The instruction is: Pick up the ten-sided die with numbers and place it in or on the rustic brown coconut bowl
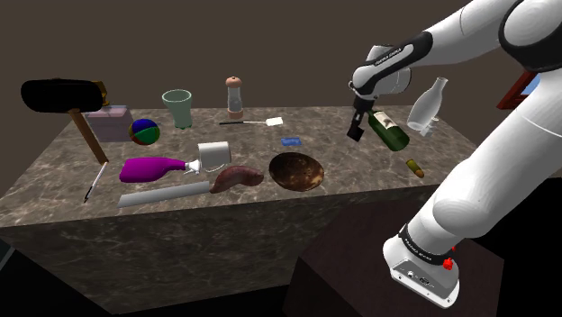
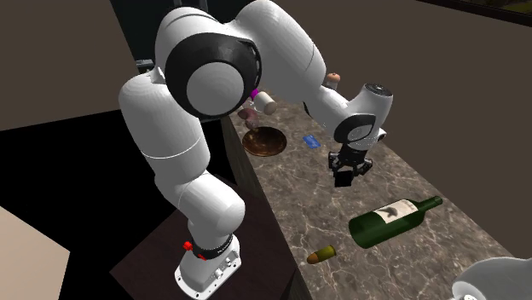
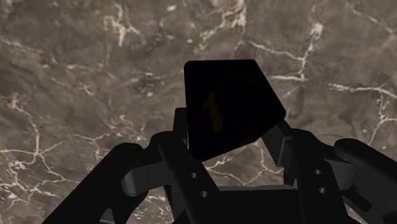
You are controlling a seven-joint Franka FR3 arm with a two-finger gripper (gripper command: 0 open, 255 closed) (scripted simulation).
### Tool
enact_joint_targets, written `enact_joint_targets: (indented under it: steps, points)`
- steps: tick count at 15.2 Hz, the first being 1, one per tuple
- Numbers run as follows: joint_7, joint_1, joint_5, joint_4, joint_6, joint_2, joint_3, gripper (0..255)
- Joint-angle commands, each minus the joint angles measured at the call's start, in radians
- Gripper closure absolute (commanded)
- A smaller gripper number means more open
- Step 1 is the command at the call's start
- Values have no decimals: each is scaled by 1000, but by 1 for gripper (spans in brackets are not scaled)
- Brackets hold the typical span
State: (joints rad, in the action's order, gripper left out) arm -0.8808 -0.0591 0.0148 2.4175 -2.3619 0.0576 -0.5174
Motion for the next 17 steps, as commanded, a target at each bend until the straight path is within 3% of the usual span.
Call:
enact_joint_targets:
  steps: [1, 17]
  points:
    - [11, 0, 13, -12, 29, 19, 2, 255]
    - [65, -8, 77, -118, 253, 150, 28, 255]
